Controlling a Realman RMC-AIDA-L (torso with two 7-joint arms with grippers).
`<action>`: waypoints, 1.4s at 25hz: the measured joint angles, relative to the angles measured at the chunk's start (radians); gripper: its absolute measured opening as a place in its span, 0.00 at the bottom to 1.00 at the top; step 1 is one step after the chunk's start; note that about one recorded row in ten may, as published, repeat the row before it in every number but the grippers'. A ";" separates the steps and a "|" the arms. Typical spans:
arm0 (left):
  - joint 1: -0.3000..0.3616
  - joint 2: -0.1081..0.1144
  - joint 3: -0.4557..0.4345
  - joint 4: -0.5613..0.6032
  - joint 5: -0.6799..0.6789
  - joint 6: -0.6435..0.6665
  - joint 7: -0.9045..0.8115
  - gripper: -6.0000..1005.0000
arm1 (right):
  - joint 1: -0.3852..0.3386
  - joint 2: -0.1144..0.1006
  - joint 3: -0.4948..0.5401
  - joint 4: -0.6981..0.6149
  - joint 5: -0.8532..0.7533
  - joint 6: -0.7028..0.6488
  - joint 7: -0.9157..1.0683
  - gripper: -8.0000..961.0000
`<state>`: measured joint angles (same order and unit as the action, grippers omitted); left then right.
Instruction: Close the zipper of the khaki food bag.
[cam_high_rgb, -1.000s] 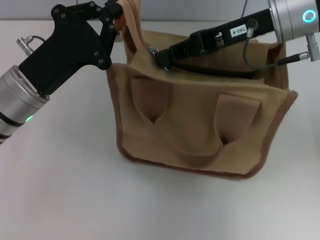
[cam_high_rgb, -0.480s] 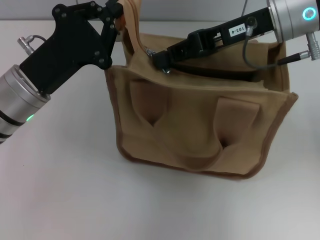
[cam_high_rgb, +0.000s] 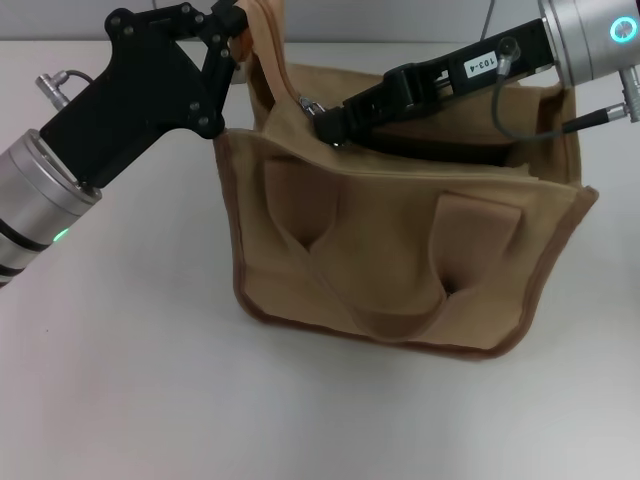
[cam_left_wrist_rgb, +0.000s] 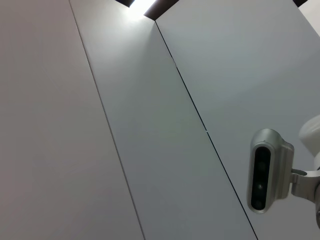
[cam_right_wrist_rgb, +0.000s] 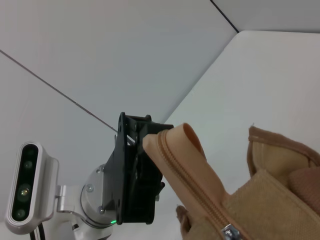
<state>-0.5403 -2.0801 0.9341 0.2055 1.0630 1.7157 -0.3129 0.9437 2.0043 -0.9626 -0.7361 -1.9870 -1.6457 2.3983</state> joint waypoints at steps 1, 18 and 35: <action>0.000 0.000 0.000 0.000 0.000 -0.002 0.000 0.01 | -0.001 0.000 0.000 -0.001 -0.002 0.001 0.000 0.08; -0.001 0.000 -0.008 -0.007 -0.001 -0.006 0.005 0.01 | -0.052 0.005 0.010 -0.102 -0.003 -0.023 0.004 0.01; 0.012 0.000 -0.011 -0.008 -0.052 -0.060 0.011 0.01 | -0.122 0.005 0.044 -0.215 -0.001 -0.095 0.029 0.02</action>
<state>-0.5280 -2.0801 0.9234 0.1977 1.0114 1.6554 -0.3021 0.8212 2.0094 -0.9191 -0.9506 -1.9878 -1.7411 2.4272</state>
